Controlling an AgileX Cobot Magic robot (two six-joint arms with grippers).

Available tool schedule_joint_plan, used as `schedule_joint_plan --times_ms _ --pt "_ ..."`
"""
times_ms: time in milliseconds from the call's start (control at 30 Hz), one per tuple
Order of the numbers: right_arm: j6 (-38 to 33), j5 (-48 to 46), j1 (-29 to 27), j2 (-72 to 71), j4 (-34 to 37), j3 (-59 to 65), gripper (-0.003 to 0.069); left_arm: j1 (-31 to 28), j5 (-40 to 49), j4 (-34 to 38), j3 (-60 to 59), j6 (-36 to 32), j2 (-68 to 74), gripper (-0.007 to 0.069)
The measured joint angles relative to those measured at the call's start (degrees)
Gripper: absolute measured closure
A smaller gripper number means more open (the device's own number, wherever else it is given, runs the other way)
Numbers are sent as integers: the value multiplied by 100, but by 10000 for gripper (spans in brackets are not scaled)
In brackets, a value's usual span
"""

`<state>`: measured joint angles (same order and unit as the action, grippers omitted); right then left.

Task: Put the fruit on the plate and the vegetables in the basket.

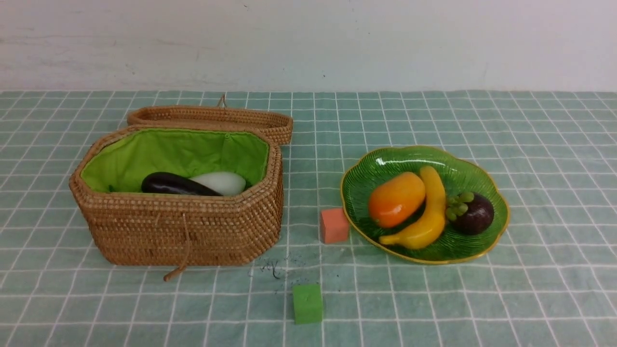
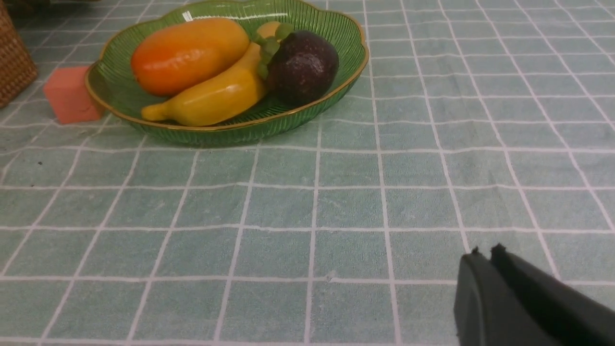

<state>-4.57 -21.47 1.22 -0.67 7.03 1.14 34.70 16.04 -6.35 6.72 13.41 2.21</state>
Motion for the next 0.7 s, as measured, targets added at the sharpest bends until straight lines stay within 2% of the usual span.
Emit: schedule_joint_plan --times_ms 67,100,167,267,333,367,467,700 --pt "0 0 -1 0 0 0 635 -640 -276 97 -108 0 0 582" --pt "0 0 -1 0 0 0 634 -722 -310 137 -120 0 0 585" --pt "0 0 -1 0 0 0 631 -1842 -686 472 -326 0 -53 635" --pt "0 0 -1 0 0 0 624 -2846 -836 876 -686 0 -242 638" --pt "0 0 -1 0 0 0 624 -3078 -674 960 -775 0 -266 638" --pt "0 -5 -1 0 0 0 622 -3215 -216 989 -796 0 -266 638" --pt "0 -5 -1 0 0 0 620 -3206 502 1063 -841 5 -266 638" --pt "0 -5 -1 0 0 0 610 -3152 592 1265 -846 5 -266 638"
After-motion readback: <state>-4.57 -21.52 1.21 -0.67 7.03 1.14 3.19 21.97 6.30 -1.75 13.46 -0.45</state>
